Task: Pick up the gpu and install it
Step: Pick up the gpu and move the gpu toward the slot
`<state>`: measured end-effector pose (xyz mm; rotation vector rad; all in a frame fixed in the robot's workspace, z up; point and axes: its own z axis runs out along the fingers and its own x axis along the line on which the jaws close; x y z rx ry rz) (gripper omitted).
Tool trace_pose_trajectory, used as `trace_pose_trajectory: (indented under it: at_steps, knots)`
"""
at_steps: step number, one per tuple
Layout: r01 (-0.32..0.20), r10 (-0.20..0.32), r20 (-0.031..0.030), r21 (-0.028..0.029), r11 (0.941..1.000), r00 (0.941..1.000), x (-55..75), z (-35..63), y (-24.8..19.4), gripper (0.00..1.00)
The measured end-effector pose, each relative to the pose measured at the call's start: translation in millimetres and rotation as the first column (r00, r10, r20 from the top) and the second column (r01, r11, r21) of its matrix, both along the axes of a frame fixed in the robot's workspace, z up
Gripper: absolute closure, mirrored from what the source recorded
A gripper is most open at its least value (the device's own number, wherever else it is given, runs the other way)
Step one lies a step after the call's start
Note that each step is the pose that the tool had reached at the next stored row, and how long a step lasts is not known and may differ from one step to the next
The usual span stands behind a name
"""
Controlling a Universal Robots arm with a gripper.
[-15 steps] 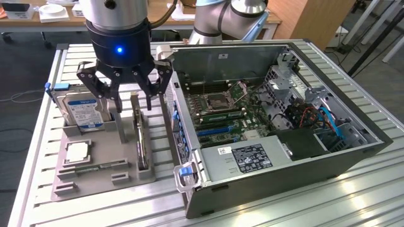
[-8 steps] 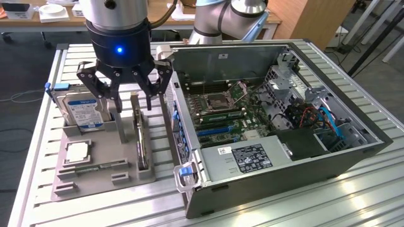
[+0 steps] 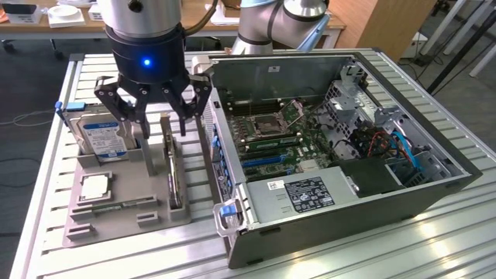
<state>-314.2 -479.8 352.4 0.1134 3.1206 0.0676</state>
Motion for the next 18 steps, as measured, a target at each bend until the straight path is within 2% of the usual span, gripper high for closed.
trace_pose_trajectory:
  at_steps: [3, 5, 6, 18]
  knots:
    - [-0.003, 0.003, -0.0042, -0.0012, 1.0, 1.0, -0.1, -1.5, 0.1, 0.41]
    - [-0.004, 0.004, -0.0111, -0.0012, 1.0, 0.9999, 0.0, -2.6, 0.0, 0.41]
    - [-0.004, 0.004, -0.0122, -0.0011, 1.0, 0.9999, -0.1, -3.5, 0.0, 0.41]
    - [-0.008, 0.008, -0.0124, -0.0022, 1.0, 0.9999, 0.0, -14.4, 0.0, 0.41]
